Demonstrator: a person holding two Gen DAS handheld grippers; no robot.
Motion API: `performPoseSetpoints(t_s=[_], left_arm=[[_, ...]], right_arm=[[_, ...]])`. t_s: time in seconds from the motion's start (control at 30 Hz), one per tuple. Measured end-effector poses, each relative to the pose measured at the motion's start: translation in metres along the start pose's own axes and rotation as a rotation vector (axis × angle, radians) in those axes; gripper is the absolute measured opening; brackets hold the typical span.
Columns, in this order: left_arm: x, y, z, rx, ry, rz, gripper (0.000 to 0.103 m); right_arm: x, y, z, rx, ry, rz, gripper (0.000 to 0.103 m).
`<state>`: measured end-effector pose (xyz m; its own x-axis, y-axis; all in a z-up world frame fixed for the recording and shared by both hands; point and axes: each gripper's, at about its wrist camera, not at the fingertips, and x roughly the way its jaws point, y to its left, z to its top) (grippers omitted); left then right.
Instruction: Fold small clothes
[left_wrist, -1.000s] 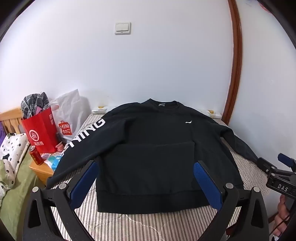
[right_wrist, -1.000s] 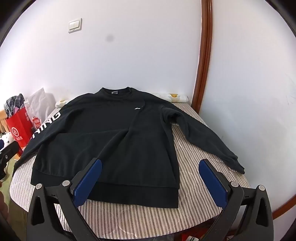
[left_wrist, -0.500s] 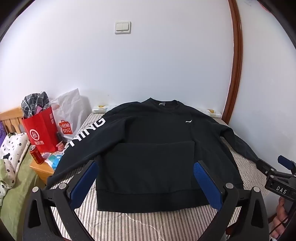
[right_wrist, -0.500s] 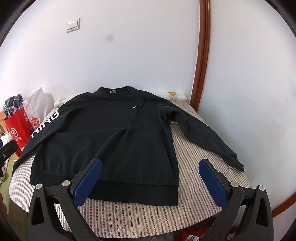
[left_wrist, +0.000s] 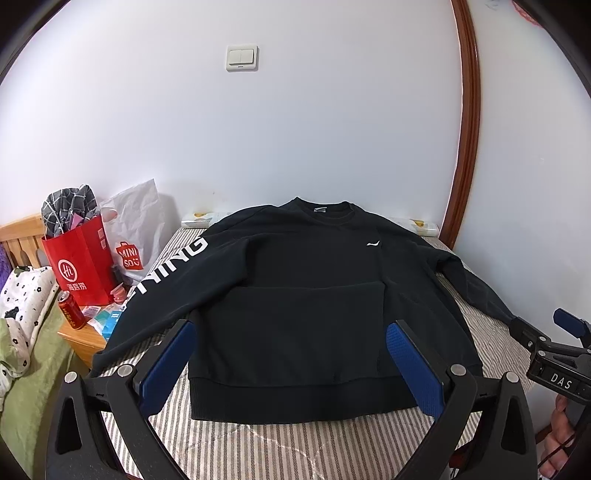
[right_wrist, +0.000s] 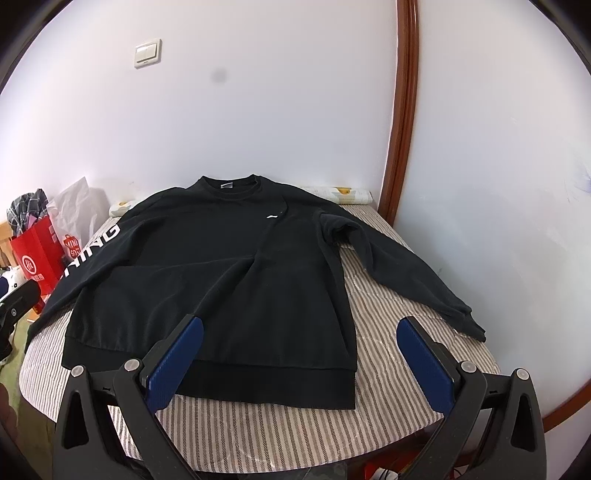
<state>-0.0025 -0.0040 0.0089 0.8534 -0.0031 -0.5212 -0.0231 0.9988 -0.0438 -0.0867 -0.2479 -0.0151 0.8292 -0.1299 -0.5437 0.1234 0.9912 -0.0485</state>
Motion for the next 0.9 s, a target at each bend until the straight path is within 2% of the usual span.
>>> performPoseSetpoints(t_s=[0.27, 0.9], left_arm=[[0.0018, -0.0006, 0.0062, -0.003, 0.000, -0.001, 0.103], [-0.0073, -0.0017, -0.0035, -0.007, -0.010, 0.001, 0.103]], right_arm=[[-0.0038, -0.0011, -0.0007, 0.006, -0.005, -0.002, 0.103], [-0.0103, -0.0008, -0.0006, 0.002, -0.019, 0.004, 0.103]])
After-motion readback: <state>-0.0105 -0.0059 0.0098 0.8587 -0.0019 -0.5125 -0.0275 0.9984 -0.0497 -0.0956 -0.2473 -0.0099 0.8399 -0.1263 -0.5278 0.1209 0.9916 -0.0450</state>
